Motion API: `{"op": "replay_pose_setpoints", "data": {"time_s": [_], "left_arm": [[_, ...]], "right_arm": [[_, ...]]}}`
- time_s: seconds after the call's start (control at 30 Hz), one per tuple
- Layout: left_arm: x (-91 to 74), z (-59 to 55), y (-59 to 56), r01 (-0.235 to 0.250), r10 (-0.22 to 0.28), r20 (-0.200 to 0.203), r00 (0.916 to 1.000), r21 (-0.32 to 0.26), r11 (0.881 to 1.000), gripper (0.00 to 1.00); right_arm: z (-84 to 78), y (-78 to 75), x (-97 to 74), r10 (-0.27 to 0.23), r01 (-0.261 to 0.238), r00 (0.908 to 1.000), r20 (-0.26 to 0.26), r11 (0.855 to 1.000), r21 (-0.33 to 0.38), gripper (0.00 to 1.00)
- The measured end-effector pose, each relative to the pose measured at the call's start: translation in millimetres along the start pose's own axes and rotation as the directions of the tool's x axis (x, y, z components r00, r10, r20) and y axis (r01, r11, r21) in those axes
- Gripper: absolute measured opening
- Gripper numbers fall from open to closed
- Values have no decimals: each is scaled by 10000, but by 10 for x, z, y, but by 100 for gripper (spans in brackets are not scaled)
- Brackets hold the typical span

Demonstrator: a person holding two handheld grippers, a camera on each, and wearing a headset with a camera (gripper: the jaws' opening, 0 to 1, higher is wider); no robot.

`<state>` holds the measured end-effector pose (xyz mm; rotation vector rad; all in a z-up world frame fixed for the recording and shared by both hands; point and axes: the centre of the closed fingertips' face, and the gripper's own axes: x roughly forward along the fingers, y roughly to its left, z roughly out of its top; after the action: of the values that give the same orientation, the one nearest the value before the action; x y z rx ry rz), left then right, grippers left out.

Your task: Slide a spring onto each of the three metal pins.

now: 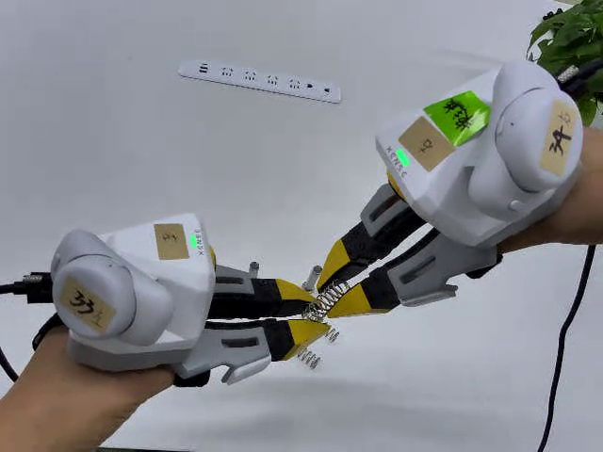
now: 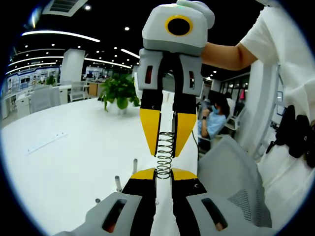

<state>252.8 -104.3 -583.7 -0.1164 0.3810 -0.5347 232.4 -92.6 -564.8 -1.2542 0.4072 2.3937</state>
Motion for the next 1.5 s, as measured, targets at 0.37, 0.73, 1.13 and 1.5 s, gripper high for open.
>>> {"op": "replay_pose_setpoints", "data": {"time_s": [0.37,0.73,1.13,1.5], "left_arm": [[-53,-26,38,-209,210,78,9997,-115,9997,13],[-175,-190,166,-805,806,-308,9963,36,9967,25],[-406,-417,393,-1776,1802,-891,9796,362,9834,40],[-554,-540,568,-2578,2596,-1047,9600,308,9657,57]], "right_arm": [[32,-72,35,17,-17,10000,-8,10000,31,12],[62,-307,22,-465,465,9989,-50,9989,45,12],[-10,-732,195,-1199,1201,9912,-560,9928,9,12],[-113,-975,433,-1361,1313,9815,-1347,9904,-442,12]]}}
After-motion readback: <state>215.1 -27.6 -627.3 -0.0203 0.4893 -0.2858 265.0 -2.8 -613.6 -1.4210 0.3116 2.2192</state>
